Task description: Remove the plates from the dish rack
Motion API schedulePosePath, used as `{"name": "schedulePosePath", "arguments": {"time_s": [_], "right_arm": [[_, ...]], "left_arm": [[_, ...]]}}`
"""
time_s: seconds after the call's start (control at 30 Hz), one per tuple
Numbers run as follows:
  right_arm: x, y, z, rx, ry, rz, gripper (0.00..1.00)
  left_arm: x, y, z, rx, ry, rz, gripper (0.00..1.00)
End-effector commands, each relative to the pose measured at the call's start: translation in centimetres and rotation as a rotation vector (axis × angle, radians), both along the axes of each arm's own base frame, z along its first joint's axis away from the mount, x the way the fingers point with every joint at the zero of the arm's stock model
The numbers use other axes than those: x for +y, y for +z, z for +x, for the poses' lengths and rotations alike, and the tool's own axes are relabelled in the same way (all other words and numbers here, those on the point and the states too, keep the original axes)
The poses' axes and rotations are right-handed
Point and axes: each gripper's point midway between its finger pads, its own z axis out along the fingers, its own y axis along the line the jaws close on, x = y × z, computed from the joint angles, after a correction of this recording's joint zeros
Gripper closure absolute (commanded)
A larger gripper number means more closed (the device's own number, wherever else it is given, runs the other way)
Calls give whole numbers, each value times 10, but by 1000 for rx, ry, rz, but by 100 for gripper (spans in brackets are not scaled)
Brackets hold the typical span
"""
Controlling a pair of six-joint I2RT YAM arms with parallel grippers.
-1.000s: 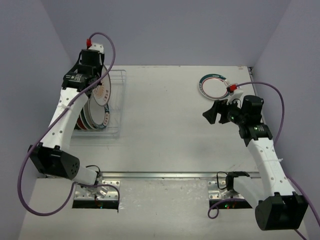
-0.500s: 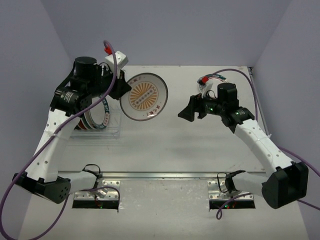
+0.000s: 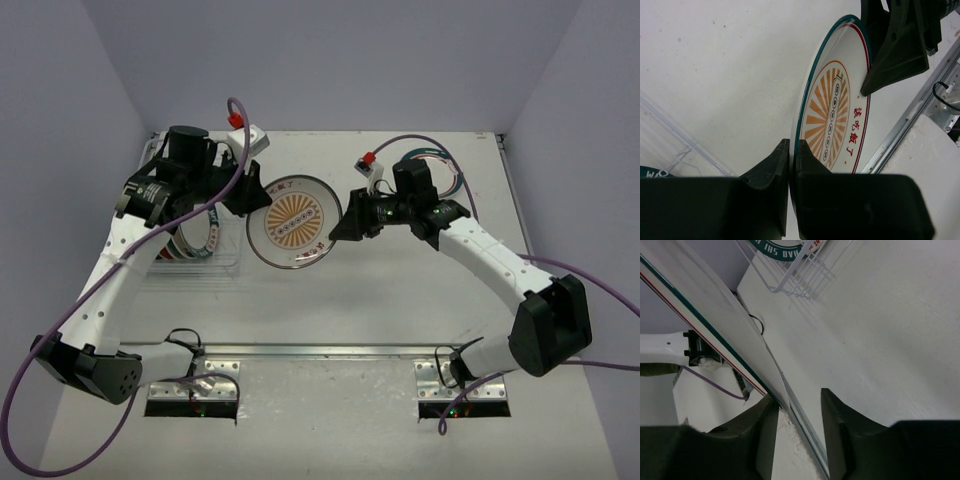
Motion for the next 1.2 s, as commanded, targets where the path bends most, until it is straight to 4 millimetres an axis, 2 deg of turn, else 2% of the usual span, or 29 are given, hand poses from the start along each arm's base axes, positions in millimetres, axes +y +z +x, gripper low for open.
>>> {"name": "schedulePosePath", "arguments": {"time_s": [0.0, 0.03, 0.07, 0.1, 0.13, 0.23, 0.27, 0.3, 0.33, 0.37, 0.4, 0.47, 0.53, 0.6, 0.77, 0.83, 0.93, 0.97, 1.03, 1.17], "right_arm": [[13, 32, 6, -46, 32, 84, 69], [14, 34, 4, -44, 43, 93, 77], [14, 33, 4, -44, 44, 93, 78], [15, 34, 3, -42, 51, 96, 85], [16, 34, 1, -34, 66, 104, 100], [16, 33, -6, -15, 89, 119, 100], [16, 33, -7, -11, 90, 121, 100], [15, 34, -8, -9, 86, 124, 100], [13, 33, -7, -4, 72, 122, 100], [10, 32, -5, 1, 56, 121, 100], [2, 31, 2, 18, 17, 125, 100], [-13, 31, 16, 45, -50, 138, 100], [-45, 27, 43, 128, -176, 188, 100], [-72, 23, 64, 175, -275, 216, 100], [-164, -2, 124, 296, -611, 275, 100], [-186, -13, 143, 331, -691, 281, 100], [-227, -17, 177, 334, -817, 305, 100], [-239, -27, 187, 352, -855, 302, 100], [-257, -24, 204, 336, -901, 310, 100], [-284, -45, 228, 379, -973, 317, 100]], "left_arm": [[-13, 18, -10, -51, -78, -69, 100], [-14, 16, -10, -46, -80, -70, 100], [-14, 16, -10, -44, -81, -72, 100], [-14, 16, -10, -44, -82, -73, 100], [-14, 15, -9, -42, -81, -73, 100], [-15, 13, -7, -37, -74, -75, 95], [-13, 12, -5, -35, -56, -73, 83], [-10, 10, -1, -28, -16, -67, 58], [-5, 7, 5, -23, 34, -58, 29], [-1, 7, 10, -26, 74, -51, 5], [3, 7, 16, -32, 110, -42, 0], [11, 6, 23, -41, 177, -23, 0], [25, 7, 35, -56, 287, -3, 0], [30, 10, 40, -69, 328, -2, 0], [46, 19, 52, -109, 426, 0, 0], [48, 17, 55, -109, 444, 3, 0], [53, 12, 59, -107, 475, 17, 0], [55, 11, 61, -105, 484, 21, 0], [56, 8, 62, -100, 490, 24, 0], [58, 2, 63, -91, 501, 34, 0]]}}
